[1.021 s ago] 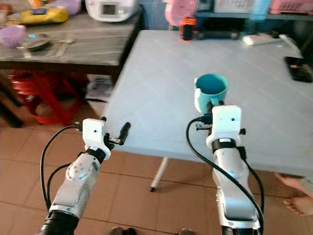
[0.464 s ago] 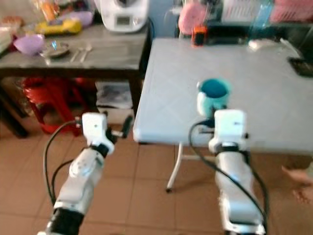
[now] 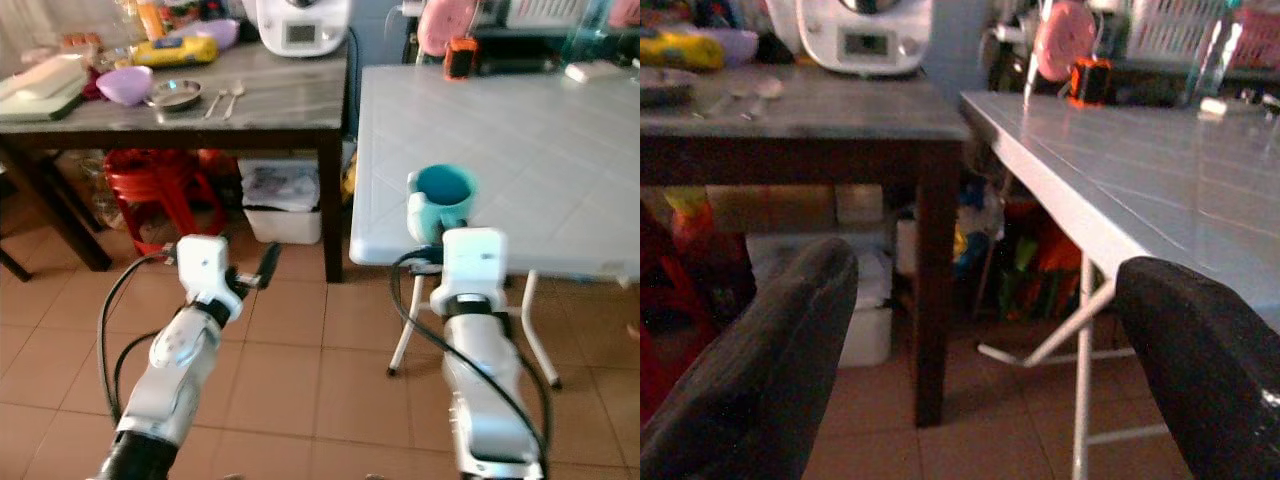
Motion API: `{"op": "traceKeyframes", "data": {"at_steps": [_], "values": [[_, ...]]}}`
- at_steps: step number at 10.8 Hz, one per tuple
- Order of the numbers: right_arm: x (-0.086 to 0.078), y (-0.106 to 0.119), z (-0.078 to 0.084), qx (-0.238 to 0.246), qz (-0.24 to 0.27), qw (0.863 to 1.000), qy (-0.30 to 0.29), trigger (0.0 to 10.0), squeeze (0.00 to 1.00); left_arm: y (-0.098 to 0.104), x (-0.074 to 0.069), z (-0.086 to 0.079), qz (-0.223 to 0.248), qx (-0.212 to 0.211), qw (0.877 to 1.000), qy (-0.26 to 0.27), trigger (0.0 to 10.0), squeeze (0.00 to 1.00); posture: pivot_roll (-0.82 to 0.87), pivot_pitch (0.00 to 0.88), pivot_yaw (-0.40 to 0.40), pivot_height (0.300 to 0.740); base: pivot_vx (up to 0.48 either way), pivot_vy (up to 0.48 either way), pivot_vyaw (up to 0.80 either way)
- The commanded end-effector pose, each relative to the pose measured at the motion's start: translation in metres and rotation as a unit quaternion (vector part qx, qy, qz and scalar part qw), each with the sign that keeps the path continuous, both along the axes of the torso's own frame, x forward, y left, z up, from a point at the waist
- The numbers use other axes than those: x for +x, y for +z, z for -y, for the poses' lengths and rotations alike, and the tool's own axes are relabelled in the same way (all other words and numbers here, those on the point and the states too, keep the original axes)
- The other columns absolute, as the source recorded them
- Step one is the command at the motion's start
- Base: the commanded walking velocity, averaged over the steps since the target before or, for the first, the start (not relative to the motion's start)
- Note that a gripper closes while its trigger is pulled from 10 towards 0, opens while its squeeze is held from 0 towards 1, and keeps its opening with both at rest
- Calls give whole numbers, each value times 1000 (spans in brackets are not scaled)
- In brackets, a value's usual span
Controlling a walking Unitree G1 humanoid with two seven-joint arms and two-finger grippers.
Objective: Setting the table
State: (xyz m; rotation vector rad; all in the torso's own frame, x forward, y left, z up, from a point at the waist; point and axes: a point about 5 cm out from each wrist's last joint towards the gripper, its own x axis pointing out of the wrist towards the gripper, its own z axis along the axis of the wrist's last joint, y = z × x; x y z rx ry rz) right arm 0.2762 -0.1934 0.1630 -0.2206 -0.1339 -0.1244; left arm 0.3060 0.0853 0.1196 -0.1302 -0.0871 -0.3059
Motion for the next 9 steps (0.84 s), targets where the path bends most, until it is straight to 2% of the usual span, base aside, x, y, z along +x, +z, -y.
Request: {"op": "traceKeyframes", "data": {"at_steps": [1, 2, 9], "values": [[2, 6, -11, 5, 15, 1000, 17, 10000, 0, 0, 0, -12, 8, 15, 1000, 21, 10000, 0, -174, 85, 45, 740, 0, 0, 0], [2, 6, -11, 5, 15, 1000, 17, 10000, 0, 2, -1, -11, 9, -8, 1000, 6, 10000, 0, -173, 85, 46, 740, 0, 0, 0], [2, 4, -11, 0, 14, 1000, 18, 10000, 0, 2, -4, -7, 16, -5, 1000, -11, 10000, 0, -176, 89, 49, 740, 0, 0, 0]]}}
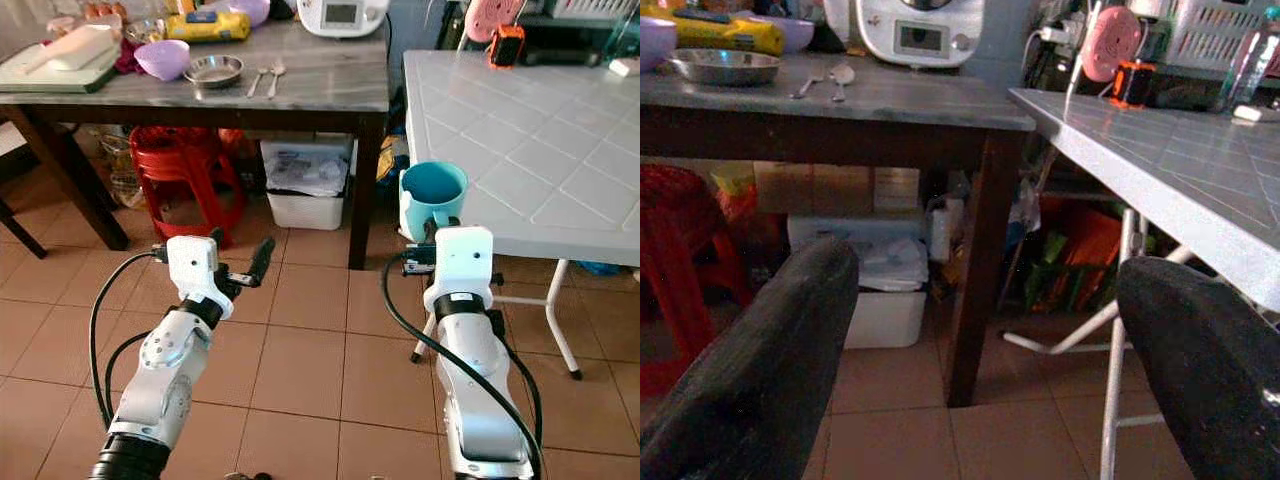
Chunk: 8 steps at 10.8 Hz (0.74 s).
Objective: Setting the table
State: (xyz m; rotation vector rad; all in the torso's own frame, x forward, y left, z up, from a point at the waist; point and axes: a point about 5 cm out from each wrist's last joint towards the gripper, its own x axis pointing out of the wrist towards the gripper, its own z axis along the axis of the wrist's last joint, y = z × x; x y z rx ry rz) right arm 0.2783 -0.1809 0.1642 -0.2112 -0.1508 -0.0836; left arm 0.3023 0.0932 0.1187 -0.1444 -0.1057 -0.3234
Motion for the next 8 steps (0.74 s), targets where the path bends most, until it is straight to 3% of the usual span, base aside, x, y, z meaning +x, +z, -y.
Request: {"op": "traceKeyframes", "data": {"at_steps": [1, 5, 8], "values": [[0, 3, 1, -2, 9, 1000, -3, 10000, 0, 2, 0, 1, 2, -10, 1000, -4, 10000, 0, -176, 89, 48, 740, 0, 0, 0], [0, 3, 3, -5, 7, 1000, -2, 10000, 0, 5, -2, 3, 15, -9, 1000, -23, 10000, 0, -177, 94, 45, 740, 0, 0, 0], [0, 3, 4, -8, 6, 1000, -1, 10000, 0, 4, -3, 4, 17, -13, 999, -32, 10000, 0, -184, 88, 39, 740, 334, 0, 0]]}}
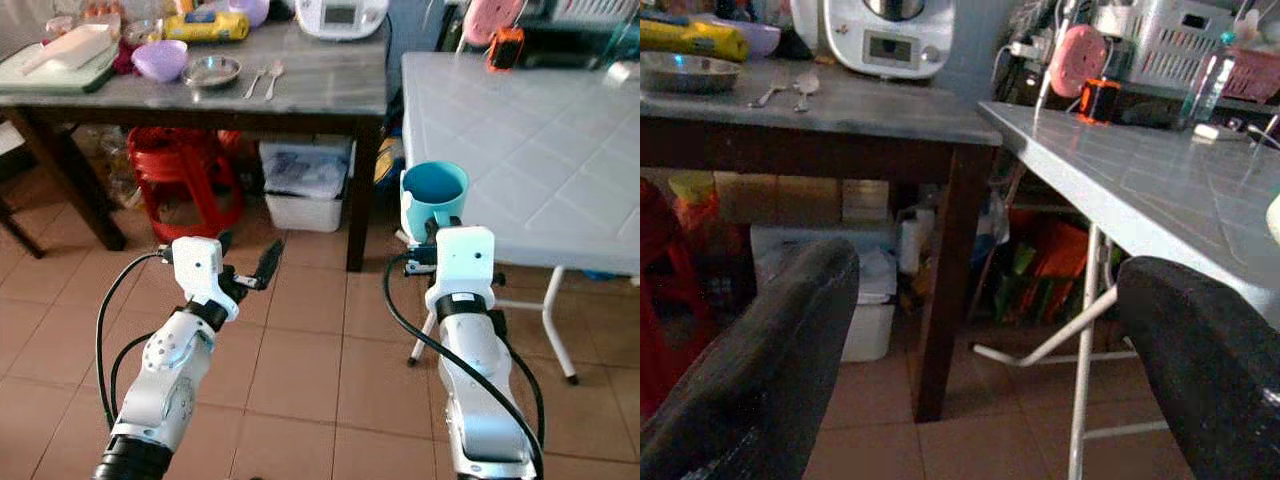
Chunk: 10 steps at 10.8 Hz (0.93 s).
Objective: Setting the table
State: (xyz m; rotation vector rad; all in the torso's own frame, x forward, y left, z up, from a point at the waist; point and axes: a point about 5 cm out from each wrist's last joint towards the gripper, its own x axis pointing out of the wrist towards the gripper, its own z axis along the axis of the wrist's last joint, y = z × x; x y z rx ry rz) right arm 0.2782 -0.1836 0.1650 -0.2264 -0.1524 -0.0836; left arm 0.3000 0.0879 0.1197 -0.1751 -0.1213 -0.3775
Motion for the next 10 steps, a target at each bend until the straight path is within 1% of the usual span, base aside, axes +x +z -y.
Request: {"op": "traceKeyframes", "data": {"at_steps": [1, 4, 7, 8, 9, 10], "values": [[0, 2, 1, -2, 6, 1000, 0, 10000, 0, 3, -1, 0, 10, 1, 1000, -6, 10000, 0, -187, 84, 37, 740, 379, 0, 0], [2, 4, 3, -7, 8, 1000, 3, 10000, 0, 2, 0, 1, 10, 1, 1000, -4, 10000, 0, -183, 78, 27, 740, 382, 0, 0], [4, 5, 0, -5, 10, 1000, 5, 10000, 0, 0, 0, -3, 8, 5, 1000, -1, 10000, 0, -182, 75, 29, 740, 371, 0, 0], [3, 4, -1, -4, 10, 1000, 5, 10000, 0, -2, 2, -4, -2, 9, 1000, 9, 10000, 0, -182, 72, 31, 740, 251, 0, 0], [4, 4, 0, -3, 10, 1000, 4, 10000, 0, -5, 3, -4, -11, 13, 1000, 22, 10000, 0, -183, 72, 33, 740, 0, 0, 0], [4, 4, 0, -1, 11, 1000, 2, 10000, 0, -7, 2, -4, -18, 17, 999, 20, 10000, 0, -182, 70, 33, 740, 0, 0, 0]]}}
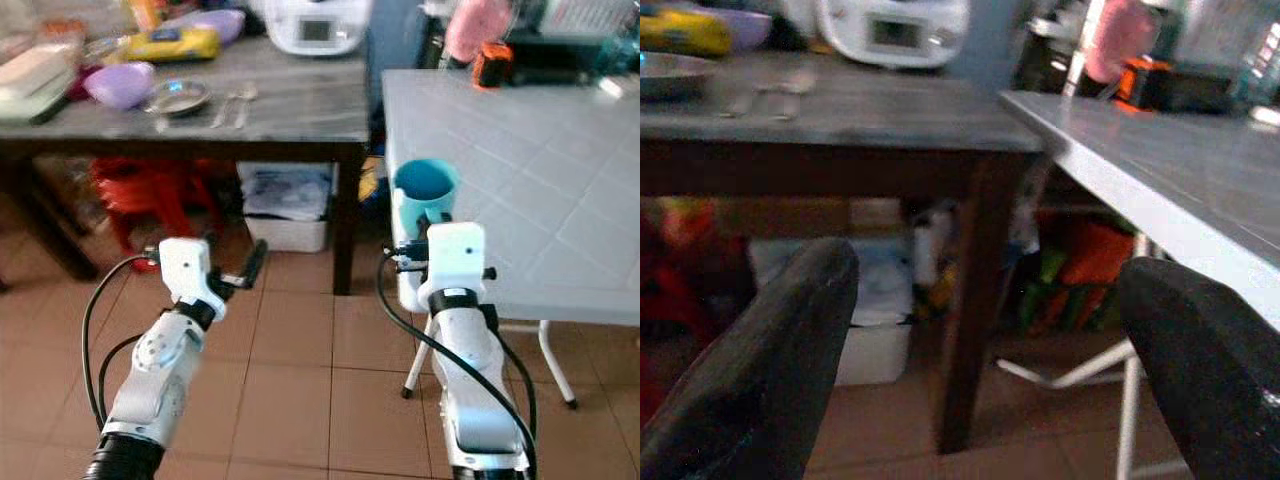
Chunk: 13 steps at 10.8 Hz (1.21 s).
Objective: Setting the table
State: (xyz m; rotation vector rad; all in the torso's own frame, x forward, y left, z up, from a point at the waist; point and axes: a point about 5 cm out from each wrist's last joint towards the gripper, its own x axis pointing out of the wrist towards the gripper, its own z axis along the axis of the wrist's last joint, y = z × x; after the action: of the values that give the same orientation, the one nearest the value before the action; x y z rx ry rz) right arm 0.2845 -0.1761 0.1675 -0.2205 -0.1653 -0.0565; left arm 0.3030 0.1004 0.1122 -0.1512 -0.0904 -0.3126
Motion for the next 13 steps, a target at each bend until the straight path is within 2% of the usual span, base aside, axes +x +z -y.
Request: {"op": "traceKeyframes", "data": {"at_steps": [1, 4, 13], "values": [[-2, 2, 8, -3, 7, 1000, -12, 10000, 0, 0, -1, 8, -3, 4, 1000, -14, 10000, 0, -181, 71, 35, 740, 0, 0, 0], [-2, 0, 6, 1, 5, 1000, -13, 10000, 0, 1, 0, 9, -6, 0, 1000, -13, 10000, 0, -172, 78, 38, 740, 0, 0, 0], [-4, -3, 6, 5, 4, 1000, -18, 10000, 0, 1, 1, 10, -6, 7, 1000, -22, 10000, 0, -178, 84, 49, 740, 0, 356, 0]]}}
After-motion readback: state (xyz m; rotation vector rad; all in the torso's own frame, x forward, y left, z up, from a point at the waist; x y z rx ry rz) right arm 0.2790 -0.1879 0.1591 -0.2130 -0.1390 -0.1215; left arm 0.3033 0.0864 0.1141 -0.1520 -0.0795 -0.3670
